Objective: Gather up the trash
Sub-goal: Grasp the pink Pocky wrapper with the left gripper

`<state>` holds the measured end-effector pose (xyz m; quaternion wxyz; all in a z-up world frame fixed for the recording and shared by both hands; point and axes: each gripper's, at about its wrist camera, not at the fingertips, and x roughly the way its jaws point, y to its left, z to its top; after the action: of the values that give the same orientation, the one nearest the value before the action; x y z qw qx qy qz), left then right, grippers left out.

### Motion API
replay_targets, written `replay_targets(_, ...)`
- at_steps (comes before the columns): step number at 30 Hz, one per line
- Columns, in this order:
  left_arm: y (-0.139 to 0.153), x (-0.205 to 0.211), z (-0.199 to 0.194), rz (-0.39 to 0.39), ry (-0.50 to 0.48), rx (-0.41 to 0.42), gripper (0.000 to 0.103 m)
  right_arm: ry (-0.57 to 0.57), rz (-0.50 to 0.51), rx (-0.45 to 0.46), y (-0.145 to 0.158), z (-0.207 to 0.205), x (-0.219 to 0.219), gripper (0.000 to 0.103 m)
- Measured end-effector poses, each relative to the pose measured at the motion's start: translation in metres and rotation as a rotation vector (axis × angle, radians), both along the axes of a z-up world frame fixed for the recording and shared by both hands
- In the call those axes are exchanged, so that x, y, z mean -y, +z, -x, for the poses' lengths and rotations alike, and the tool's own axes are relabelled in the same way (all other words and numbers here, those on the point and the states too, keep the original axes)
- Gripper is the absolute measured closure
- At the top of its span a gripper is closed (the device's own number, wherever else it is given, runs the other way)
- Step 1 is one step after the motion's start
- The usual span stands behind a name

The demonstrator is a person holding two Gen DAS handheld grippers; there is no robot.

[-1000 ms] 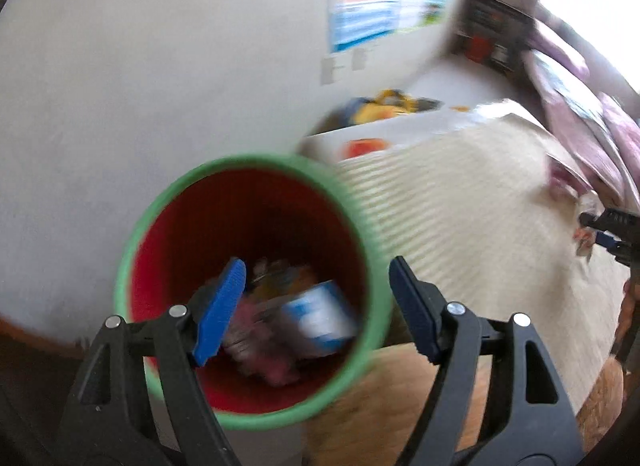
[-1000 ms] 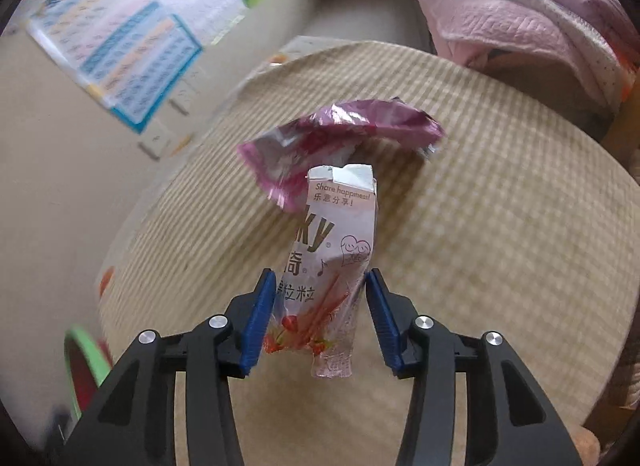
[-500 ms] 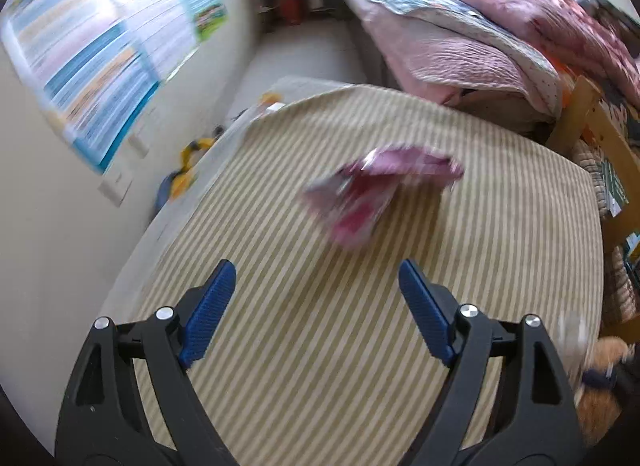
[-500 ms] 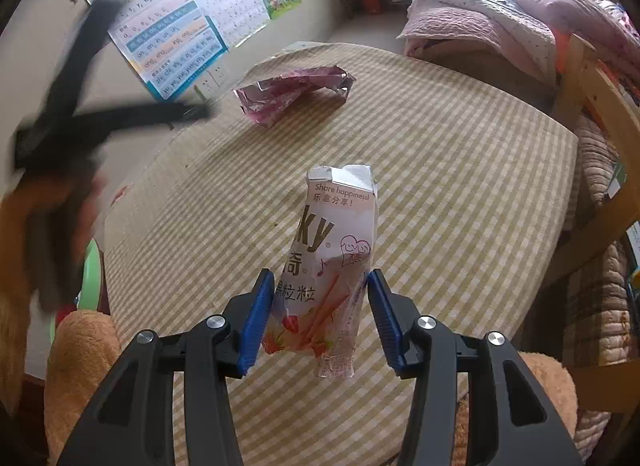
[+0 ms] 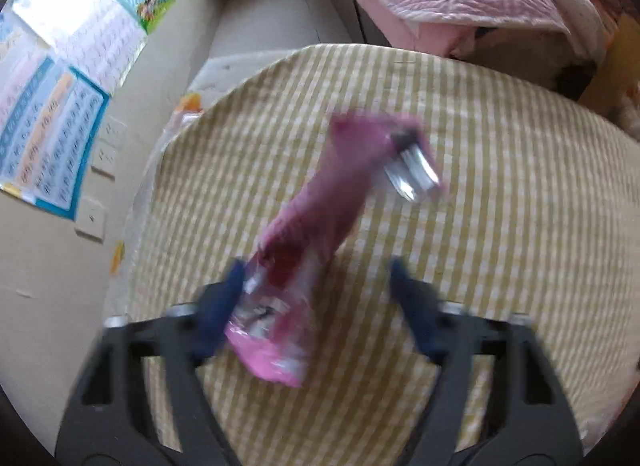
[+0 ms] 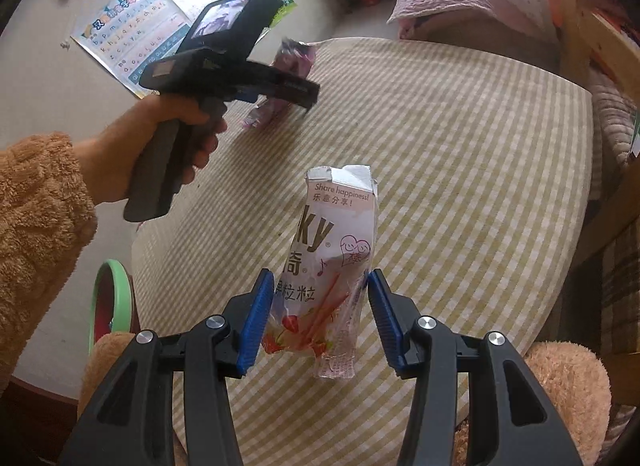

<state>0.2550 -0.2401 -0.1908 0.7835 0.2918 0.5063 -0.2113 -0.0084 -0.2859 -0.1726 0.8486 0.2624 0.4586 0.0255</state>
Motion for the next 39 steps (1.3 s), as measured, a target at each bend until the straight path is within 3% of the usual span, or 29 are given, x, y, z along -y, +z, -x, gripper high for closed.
replay_targets(1,0.002,-0.002,-0.001,0.022,0.016,-0.017,0.068,0.001,0.000,-0.001,0.000,0.000,0.000,0.056)
replay_targets(3,0.004,-0.006,0.000,0.034,0.035,-0.020,0.087,0.005,0.006,-0.004,-0.001,-0.001,-0.002,0.056)
replay_targets(4,0.006,-0.010,0.003,0.049,0.039,-0.020,0.089,0.007,0.010,-0.005,-0.002,-0.002,-0.003,0.056)
replay_targets(13,0.025,-0.059,0.052,0.170,0.058,-0.086,0.091,0.001,0.055,-0.012,-0.001,-0.004,-0.010,0.055)
replay_targets(16,0.033,-0.095,0.086,0.223,0.105,-0.123,0.091,0.002,0.078,-0.009,0.001,-0.001,-0.015,0.055)
replay_targets(22,0.036,-0.160,0.149,0.251,0.234,-0.196,0.091,0.012,0.113,-0.025,0.001,0.002,-0.024,0.054)
replay_targets(30,0.023,-0.194,0.202,0.277,0.342,-0.212,0.091,0.089,0.153,-0.051,-0.002,-0.006,-0.044,0.054)
replay_targets(33,0.018,-0.192,0.205,0.273,0.353,-0.195,0.086,0.099,0.167,-0.050,-0.001,-0.006,-0.049,0.054)
replay_targets(36,0.018,-0.188,0.201,0.270,0.349,-0.152,0.059,0.105,0.170,-0.057,-0.003,-0.006,-0.052,0.049)
replay_targets(39,0.020,-0.187,0.198,0.262,0.340,-0.102,0.043,0.105,0.167,-0.057,-0.004,-0.008,-0.055,0.046)
